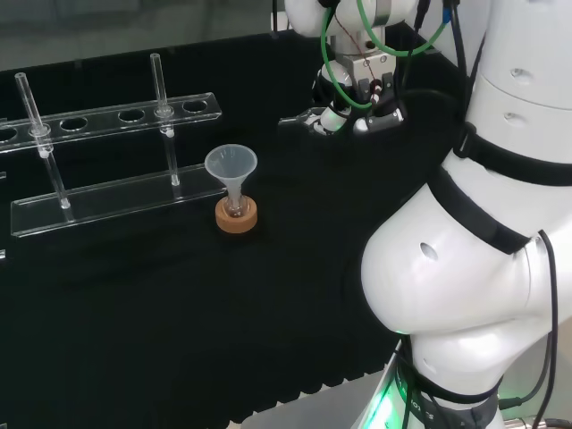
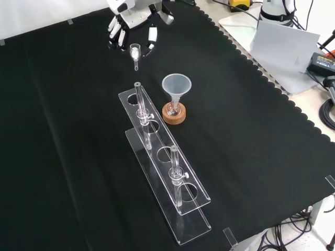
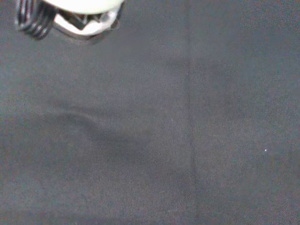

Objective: Pour all the NaCl from the weighing funnel into the round-bottom flask.

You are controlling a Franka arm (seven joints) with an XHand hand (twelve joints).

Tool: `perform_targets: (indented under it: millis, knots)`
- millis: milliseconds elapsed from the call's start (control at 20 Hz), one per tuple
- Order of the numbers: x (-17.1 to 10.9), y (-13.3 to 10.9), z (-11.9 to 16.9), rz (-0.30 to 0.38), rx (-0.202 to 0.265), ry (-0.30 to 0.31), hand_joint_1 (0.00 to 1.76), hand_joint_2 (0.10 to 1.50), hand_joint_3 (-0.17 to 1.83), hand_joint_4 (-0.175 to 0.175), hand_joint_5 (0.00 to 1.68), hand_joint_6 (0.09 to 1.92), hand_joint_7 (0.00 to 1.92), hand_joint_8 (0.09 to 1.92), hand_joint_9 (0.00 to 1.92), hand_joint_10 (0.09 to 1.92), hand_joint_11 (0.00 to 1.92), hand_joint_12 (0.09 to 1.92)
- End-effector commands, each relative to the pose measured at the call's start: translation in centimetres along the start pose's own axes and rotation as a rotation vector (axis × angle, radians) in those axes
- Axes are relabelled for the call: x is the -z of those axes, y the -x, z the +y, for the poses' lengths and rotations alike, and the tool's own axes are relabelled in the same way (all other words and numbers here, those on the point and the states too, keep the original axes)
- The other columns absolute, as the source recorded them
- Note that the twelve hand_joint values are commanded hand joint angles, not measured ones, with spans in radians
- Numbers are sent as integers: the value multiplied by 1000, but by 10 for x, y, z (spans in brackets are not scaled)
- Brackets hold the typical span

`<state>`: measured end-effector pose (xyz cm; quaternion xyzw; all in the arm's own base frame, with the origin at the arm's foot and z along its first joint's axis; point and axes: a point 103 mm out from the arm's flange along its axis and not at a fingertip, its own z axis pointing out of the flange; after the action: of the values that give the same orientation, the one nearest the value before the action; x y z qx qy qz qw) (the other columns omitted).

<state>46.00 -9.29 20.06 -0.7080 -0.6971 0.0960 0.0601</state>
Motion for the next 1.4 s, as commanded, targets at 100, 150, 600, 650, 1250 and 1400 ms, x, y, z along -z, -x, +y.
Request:
perform_targets:
  millis: [100,150,600,650,1250,1400]
  knots:
    - [15,-8,-14,-11,-1,14,1114,651,709,175,1219,792,473,666,762,507,557,1253]
    - [17,-9,-16,-13,-3,11,1114,651,709,175,1219,792,473,666,762,506,558,1253]
    - [39,-27,-37,-64,9,17,1115,650,710,175,1221,789,474,664,764,504,561,1250]
    - [42,-30,-40,-69,8,18,1115,649,710,175,1221,788,475,664,764,504,561,1250]
    - [55,-45,-79,-36,-13,25,1115,648,710,175,1223,785,478,663,766,501,568,1248]
    - [54,-49,-84,-15,-15,27,1116,648,711,175,1224,784,479,663,766,501,568,1248]
